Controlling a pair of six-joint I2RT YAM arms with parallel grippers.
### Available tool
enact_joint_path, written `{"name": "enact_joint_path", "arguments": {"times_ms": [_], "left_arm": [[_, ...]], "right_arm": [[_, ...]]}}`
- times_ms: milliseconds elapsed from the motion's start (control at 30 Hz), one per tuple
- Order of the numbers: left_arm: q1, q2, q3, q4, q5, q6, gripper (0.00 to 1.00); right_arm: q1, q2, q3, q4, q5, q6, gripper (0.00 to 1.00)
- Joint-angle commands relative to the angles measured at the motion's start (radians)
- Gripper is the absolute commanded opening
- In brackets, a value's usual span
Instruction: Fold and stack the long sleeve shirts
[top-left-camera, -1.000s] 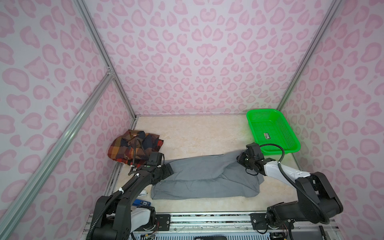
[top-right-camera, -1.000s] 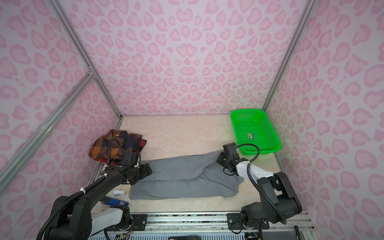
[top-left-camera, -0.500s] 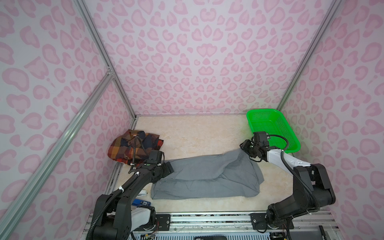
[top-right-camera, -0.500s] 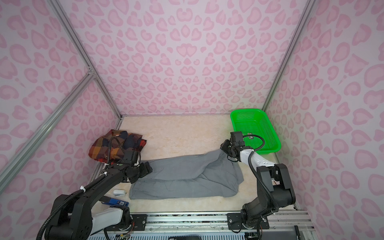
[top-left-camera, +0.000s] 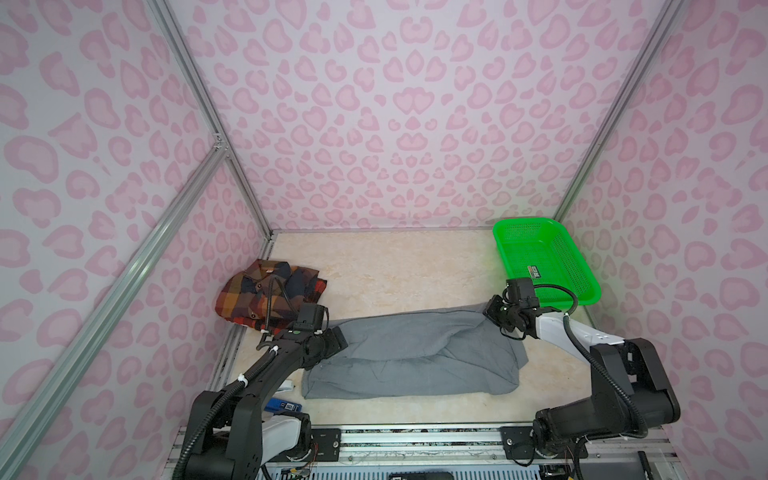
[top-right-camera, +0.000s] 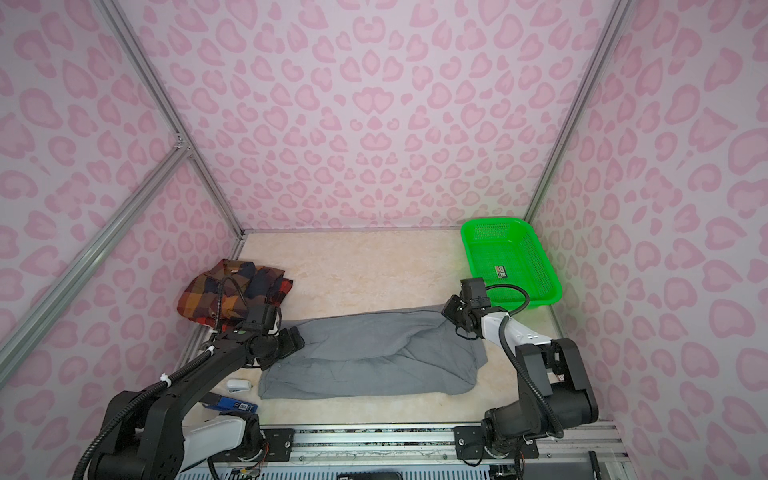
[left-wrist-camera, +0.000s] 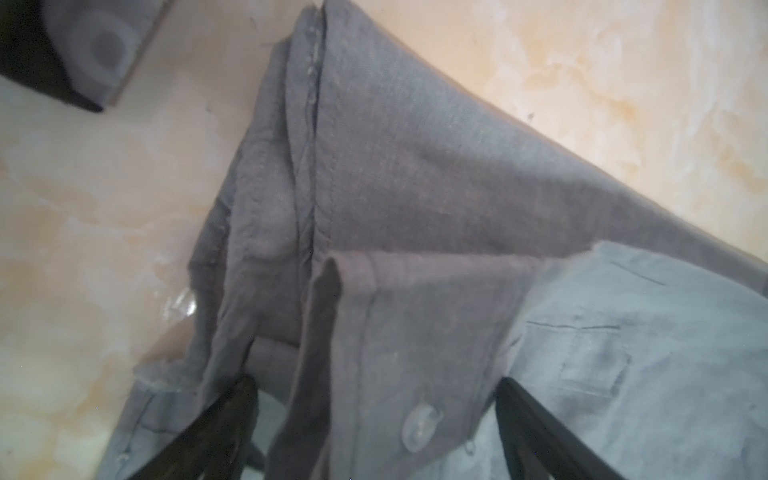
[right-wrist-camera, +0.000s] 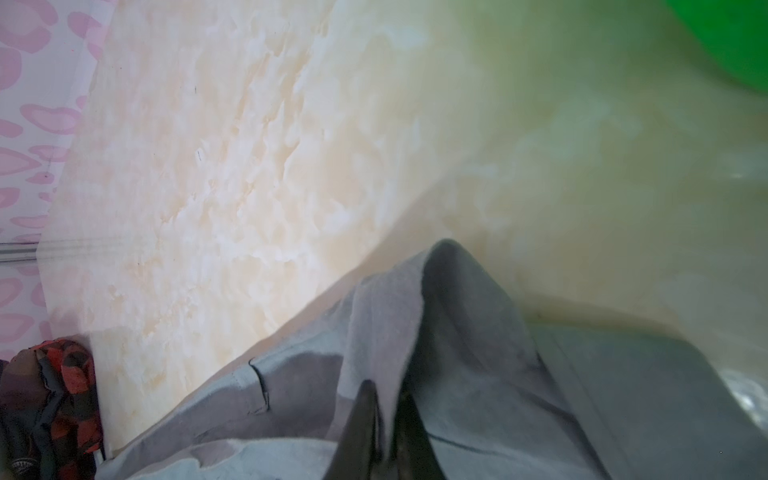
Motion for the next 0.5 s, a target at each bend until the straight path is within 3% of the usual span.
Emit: {"name": "enact_joint_path", "arguments": {"times_ms": [0, 167, 333, 467], "left_arm": [[0.002, 0.006, -0.002, 0.001, 0.001, 0.0, 0.91], [0.001, 0.009, -0.001, 0.004, -0.003, 0.001, 0.91], [0.001, 0.017, 0.005, 0.003, -0.003, 0.001, 0.91], [0.002, 0.012, 0.029, -0.007, 0.001, 0.001, 0.91]], "right_arm": [[-0.002, -0.033, -0.031, -0.033, 0.036, -0.019, 0.11], [-0.028, 0.023, -0.059, -0.05, 0.042, -0.035, 0.11], [-0.069, 0.087, -0.042, -0.027, -0.011, -0.038, 0.29], [-0.052, -0.023, -0.01, -0.103, 0.06, -0.076, 0.42]]}}
